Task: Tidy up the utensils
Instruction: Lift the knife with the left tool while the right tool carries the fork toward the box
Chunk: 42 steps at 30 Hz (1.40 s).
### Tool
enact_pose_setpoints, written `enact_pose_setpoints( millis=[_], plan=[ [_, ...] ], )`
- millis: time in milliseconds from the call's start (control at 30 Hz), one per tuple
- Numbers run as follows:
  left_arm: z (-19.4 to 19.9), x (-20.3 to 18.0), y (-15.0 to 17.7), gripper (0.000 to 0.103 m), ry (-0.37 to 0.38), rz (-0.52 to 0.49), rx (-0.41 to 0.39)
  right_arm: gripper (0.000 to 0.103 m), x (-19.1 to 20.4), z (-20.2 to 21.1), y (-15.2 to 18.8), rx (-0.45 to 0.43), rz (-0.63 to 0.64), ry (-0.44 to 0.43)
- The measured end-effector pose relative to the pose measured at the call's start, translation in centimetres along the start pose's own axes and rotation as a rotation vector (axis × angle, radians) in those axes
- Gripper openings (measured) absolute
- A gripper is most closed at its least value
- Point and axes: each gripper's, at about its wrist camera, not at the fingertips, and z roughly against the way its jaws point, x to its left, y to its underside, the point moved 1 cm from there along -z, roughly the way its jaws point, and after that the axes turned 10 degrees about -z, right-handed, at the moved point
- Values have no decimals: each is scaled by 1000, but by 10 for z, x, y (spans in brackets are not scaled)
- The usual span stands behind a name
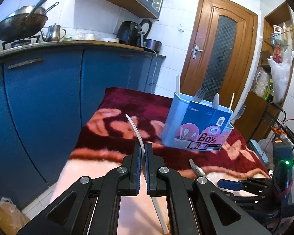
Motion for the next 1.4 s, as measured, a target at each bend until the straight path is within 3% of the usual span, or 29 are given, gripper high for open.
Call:
enact_pose_setpoints(
  millis=[267,467,633,1067,1400],
  plan=[
    [-3,2,3,4,14,7,-6,43,1,-15,-11,50,-15,5],
    [-2,-4,2,4,28,-2,-11,22,-4,-12,-9,31,-17,20],
    [0,-12,0,4,37,-15,-16,22,-17,-3,-7,10,-81,-23],
    [8,-34,-11,4,64,-55,-72,21,-52,72,5,-284,-183,-157],
    [5,-51,-34,4,74,-83,-112,21,-66,100,-4,-469,-246,-260]
  ],
)
